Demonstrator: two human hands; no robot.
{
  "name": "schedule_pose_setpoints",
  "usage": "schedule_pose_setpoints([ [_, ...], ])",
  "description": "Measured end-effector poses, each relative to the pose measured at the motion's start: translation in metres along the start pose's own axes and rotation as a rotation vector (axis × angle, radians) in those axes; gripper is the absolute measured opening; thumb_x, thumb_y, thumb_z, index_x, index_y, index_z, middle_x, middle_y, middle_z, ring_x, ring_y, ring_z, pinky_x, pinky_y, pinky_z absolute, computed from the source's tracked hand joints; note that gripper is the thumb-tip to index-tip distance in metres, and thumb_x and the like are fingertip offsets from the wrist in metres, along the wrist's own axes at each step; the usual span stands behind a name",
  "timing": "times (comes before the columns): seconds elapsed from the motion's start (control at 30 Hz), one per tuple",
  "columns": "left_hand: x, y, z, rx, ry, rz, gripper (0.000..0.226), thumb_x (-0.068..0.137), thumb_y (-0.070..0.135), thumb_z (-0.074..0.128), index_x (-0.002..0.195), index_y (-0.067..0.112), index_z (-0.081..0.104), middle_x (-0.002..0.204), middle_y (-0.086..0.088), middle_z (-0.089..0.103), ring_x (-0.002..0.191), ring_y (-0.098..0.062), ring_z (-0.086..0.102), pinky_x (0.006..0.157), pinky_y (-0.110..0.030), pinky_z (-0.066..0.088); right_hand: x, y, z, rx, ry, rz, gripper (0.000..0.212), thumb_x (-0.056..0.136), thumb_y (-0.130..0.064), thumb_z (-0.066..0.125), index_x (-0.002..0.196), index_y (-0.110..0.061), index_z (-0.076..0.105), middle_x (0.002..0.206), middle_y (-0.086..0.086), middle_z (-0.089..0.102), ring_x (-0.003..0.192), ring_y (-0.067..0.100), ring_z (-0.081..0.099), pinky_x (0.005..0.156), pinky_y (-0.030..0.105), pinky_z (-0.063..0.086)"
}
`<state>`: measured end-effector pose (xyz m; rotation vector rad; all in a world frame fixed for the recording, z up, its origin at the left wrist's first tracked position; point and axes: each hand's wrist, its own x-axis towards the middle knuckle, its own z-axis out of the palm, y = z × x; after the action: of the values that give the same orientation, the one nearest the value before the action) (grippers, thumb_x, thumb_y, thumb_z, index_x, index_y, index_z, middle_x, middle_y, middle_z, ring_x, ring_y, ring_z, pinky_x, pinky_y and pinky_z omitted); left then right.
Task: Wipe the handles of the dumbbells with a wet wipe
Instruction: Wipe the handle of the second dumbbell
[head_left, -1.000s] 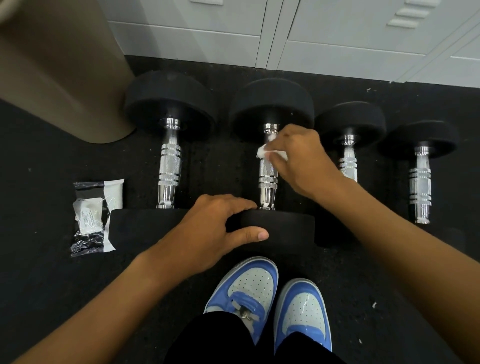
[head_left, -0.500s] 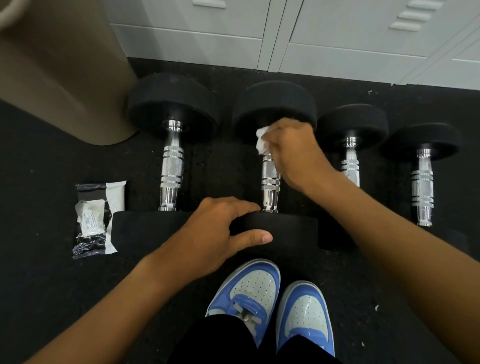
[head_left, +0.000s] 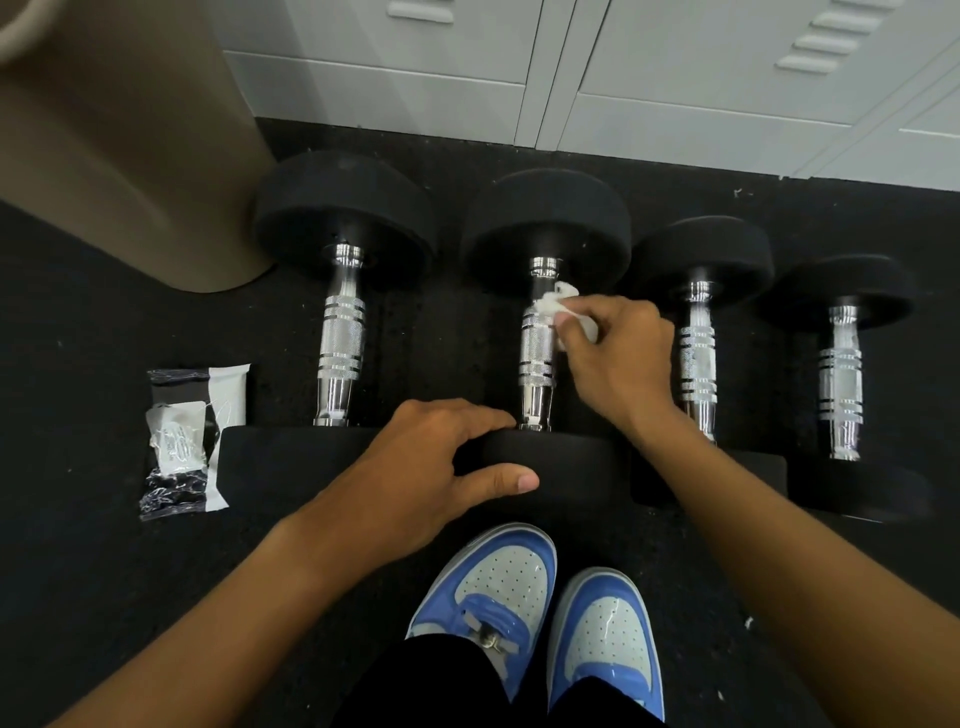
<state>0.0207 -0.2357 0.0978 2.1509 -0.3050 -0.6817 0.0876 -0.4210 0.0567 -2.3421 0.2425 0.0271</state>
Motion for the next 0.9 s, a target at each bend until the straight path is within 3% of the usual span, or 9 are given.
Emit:
schedule_pose_setpoints([
  [0.17, 0.001, 0.000, 0.001, 0.016, -0.014, -0.005, 0.064, 0.070, 0.066, 0.053, 0.123, 0.029, 0.061, 0.112, 0.014, 0.063, 0.102, 0.004, 0.056, 0.084, -0.008, 0.042, 0.019, -0.011, 0.001, 0.024, 0.040, 0.067, 0.021, 0.089, -0.019, 0.058, 0.104, -0.014, 0.073, 0.105, -0.001, 0.072, 0.103, 0.014, 0.062, 0.084, 0.007, 0.039],
  [0.3, 0.000, 0.000, 0.001, 0.014, -0.005, -0.006, 0.062, 0.071, 0.065, 0.053, 0.121, 0.030, 0.062, 0.110, 0.014, 0.063, 0.100, 0.004, 0.056, 0.081, -0.006, 0.041, -0.006, -0.001, -0.002, -0.001, -0.026, 0.075, 0.019, 0.090, -0.021, 0.060, 0.101, -0.014, 0.074, 0.085, 0.000, 0.072, 0.080, 0.005, 0.060, 0.067, -0.006, 0.033],
  [0.4, 0.001, 0.000, 0.001, 0.019, -0.010, -0.008, 0.065, 0.070, 0.068, 0.051, 0.122, 0.030, 0.061, 0.111, 0.014, 0.063, 0.102, 0.003, 0.056, 0.086, -0.009, 0.043, 0.010, -0.005, -0.002, 0.045, -0.008, 0.150, 0.017, 0.090, -0.021, 0.059, 0.096, -0.019, 0.075, 0.076, -0.005, 0.069, 0.069, 0.000, 0.058, 0.065, 0.001, 0.040],
  [0.47, 0.001, -0.001, 0.001, 0.031, -0.010, -0.007, 0.069, 0.069, 0.069, 0.050, 0.124, 0.030, 0.060, 0.113, 0.014, 0.063, 0.104, 0.003, 0.055, 0.089, -0.015, 0.044, 0.020, -0.013, -0.004, 0.069, 0.025, 0.156, 0.019, 0.089, -0.018, 0.059, 0.100, -0.018, 0.074, 0.086, -0.005, 0.071, 0.077, 0.002, 0.061, 0.066, -0.001, 0.038],
  [0.6, 0.000, -0.002, 0.001, 0.018, 0.002, -0.009, 0.067, 0.069, 0.068, 0.051, 0.124, 0.030, 0.060, 0.112, 0.014, 0.063, 0.104, 0.002, 0.055, 0.088, -0.014, 0.044, 0.002, -0.004, -0.006, 0.012, -0.077, 0.137, 0.015, 0.089, -0.024, 0.061, 0.094, -0.022, 0.075, 0.085, -0.006, 0.073, 0.086, 0.010, 0.066, 0.076, 0.018, 0.048],
  [0.67, 0.000, -0.004, 0.003, 0.019, -0.001, -0.015, 0.069, 0.069, 0.069, 0.050, 0.125, 0.031, 0.059, 0.114, 0.015, 0.062, 0.107, 0.001, 0.053, 0.091, -0.019, 0.045, 0.003, 0.001, -0.004, 0.018, -0.090, 0.180, 0.015, 0.090, -0.023, 0.060, 0.092, -0.021, 0.075, 0.079, -0.006, 0.071, 0.080, 0.008, 0.064, 0.064, 0.006, 0.043],
  [0.73, 0.001, -0.004, 0.003, 0.020, 0.000, -0.014, 0.070, 0.068, 0.071, 0.050, 0.126, 0.031, 0.059, 0.113, 0.017, 0.061, 0.107, 0.001, 0.053, 0.091, -0.019, 0.045, 0.018, -0.006, -0.003, 0.043, -0.036, 0.194, 0.017, 0.089, -0.020, 0.060, 0.096, -0.020, 0.075, 0.084, -0.006, 0.071, 0.081, 0.007, 0.063, 0.066, 0.000, 0.040],
  [0.83, 0.001, -0.003, 0.002, 0.018, 0.003, -0.003, 0.070, 0.068, 0.071, 0.049, 0.124, 0.030, 0.060, 0.110, 0.019, 0.061, 0.104, 0.003, 0.055, 0.088, -0.014, 0.044, 0.020, -0.012, -0.006, 0.060, -0.001, 0.127, 0.017, 0.088, -0.019, 0.061, 0.098, -0.021, 0.075, 0.096, -0.008, 0.073, 0.094, 0.009, 0.064, 0.086, 0.016, 0.047],
  [0.9, 0.001, -0.003, 0.002, 0.013, 0.005, -0.007, 0.070, 0.067, 0.071, 0.049, 0.124, 0.031, 0.060, 0.110, 0.020, 0.061, 0.103, 0.005, 0.055, 0.085, -0.008, 0.042, 0.006, -0.006, -0.006, 0.027, -0.051, 0.115, 0.015, 0.088, -0.021, 0.061, 0.092, -0.021, 0.076, 0.083, -0.014, 0.070, 0.085, 0.006, 0.064, 0.076, 0.012, 0.044],
])
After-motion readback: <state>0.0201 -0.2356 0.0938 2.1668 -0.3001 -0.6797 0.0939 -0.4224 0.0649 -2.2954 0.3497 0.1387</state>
